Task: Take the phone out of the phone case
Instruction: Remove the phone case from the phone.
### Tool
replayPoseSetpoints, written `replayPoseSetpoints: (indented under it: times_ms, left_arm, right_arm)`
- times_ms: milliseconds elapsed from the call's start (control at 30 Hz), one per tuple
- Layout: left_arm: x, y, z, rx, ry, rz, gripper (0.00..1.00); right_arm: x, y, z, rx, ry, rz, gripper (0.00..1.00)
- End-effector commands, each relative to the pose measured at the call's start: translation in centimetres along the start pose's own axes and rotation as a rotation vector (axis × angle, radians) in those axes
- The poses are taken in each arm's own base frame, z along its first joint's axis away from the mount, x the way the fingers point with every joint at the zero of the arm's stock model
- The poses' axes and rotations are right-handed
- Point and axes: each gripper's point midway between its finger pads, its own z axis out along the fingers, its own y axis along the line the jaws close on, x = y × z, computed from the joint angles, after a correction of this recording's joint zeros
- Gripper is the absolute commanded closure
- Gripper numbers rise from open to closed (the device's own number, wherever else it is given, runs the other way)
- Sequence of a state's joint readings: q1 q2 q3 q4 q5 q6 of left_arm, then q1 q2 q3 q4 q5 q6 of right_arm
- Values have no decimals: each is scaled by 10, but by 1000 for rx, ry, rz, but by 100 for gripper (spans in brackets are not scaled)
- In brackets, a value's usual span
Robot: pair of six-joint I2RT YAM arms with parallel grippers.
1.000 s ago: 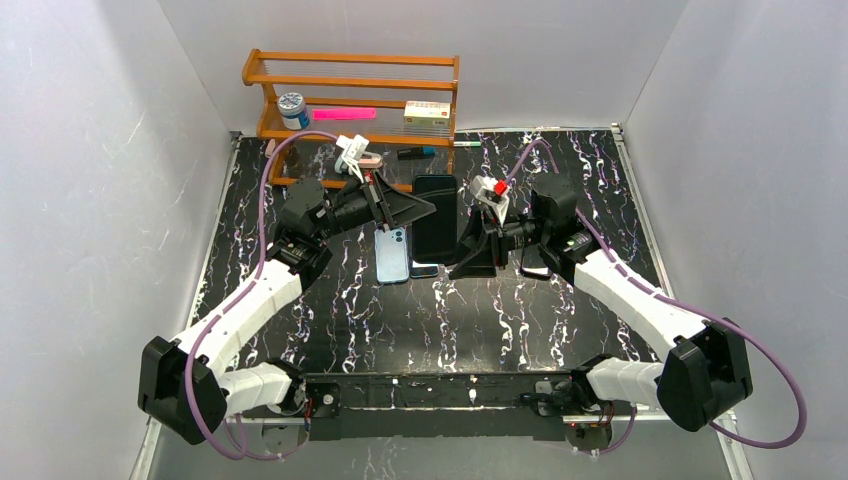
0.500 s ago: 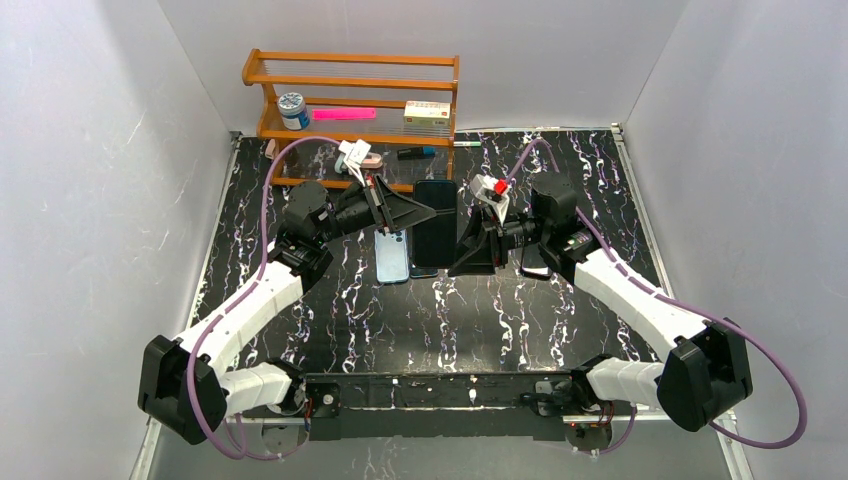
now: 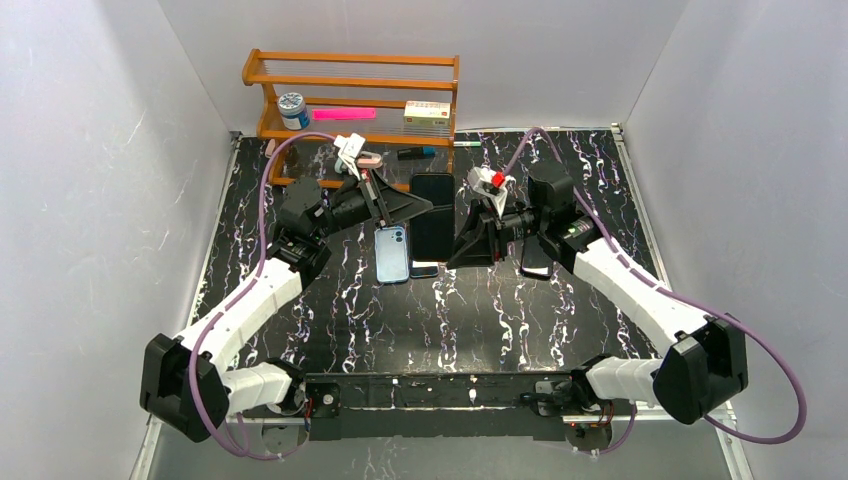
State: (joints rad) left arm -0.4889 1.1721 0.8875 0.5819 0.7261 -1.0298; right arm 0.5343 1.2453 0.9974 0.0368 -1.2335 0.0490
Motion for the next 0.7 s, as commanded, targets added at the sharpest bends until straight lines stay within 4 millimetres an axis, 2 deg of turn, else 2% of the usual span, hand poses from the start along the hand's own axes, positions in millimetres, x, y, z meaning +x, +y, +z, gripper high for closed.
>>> replayPoseSetpoints:
  times_ms: [0,300,467,667]
  left_arm:
    - [2,-33,1,94,67,-52,100]
    - [14,-30,2,96,145,-166,100]
    - [17,-31,3,104,177,-187,100]
    - [15,-37,0,114,166,-167,100]
  right_arm:
    - [-35,-16,0,79,-23,-214,99]
    - [-37,-42,5,189,54,-293,99]
    - [-33,-68,2,287,108,-321,99]
    - [-49,-94,-8,463,50,-362,99]
